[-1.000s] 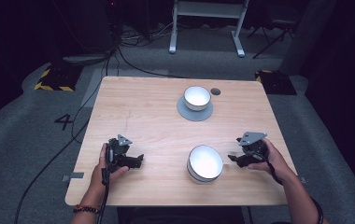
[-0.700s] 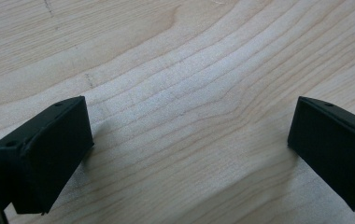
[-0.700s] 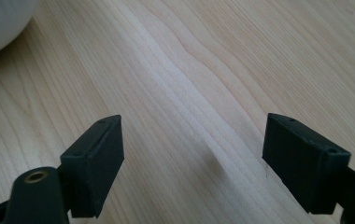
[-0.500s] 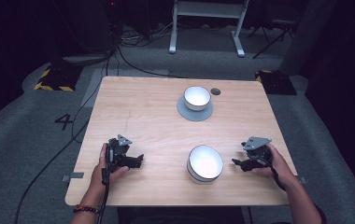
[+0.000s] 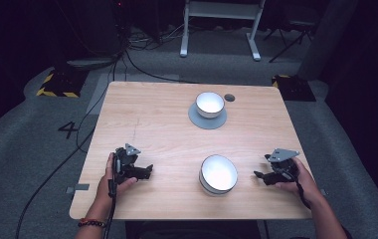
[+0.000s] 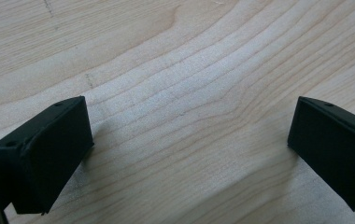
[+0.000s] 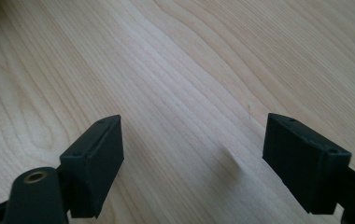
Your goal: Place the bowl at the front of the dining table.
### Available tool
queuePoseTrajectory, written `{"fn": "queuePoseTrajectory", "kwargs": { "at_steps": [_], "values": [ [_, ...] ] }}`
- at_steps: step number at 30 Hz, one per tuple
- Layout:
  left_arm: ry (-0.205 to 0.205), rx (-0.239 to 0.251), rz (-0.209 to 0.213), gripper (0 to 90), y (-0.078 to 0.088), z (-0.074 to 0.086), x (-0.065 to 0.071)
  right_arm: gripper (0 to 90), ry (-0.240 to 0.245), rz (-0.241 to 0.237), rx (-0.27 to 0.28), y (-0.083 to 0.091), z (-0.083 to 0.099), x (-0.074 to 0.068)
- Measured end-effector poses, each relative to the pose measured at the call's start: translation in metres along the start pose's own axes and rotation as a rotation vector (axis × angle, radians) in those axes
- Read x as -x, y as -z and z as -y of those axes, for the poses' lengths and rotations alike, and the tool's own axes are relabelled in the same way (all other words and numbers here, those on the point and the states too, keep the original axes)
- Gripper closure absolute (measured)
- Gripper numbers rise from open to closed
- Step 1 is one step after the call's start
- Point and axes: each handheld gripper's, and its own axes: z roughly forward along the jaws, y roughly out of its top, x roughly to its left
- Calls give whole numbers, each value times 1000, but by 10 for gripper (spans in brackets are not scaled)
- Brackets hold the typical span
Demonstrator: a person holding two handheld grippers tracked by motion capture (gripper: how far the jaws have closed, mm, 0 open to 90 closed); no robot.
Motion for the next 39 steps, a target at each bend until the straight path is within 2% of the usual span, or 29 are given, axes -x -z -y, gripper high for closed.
{"fn": "queuePoseTrajectory", "kwargs": {
  "at_steps": [2, 4, 8, 9, 15, 19, 27, 39],
  "values": [
    [-2, -1, 0, 0, 0, 0, 0, 207, -23, -2, 10, 1, 3, 1],
    [-2, -1, 0, 0, 0, 0, 0, 206, -15, 3, 8, 3, 6, 3],
    [-3, -1, 0, 0, 0, 0, 0, 204, -59, 2, 17, 5, 13, 6],
    [-2, -1, 0, 0, 0, 0, 0, 199, -58, 1, 14, 5, 16, 7],
    [-3, 0, 4, 0, 0, 0, 0, 168, -109, -4, 62, 10, 32, 12],
    [-5, -1, 0, 0, 0, 0, 0, 173, -203, -42, 104, 13, 48, 18],
    [-5, -3, 1, 0, 0, -1, 0, 171, -217, -23, 102, 23, 60, 22],
    [0, 1, 2, 1, 0, 1, 0, 150, -225, -15, 95, 20, 57, 20]
  ]
}}
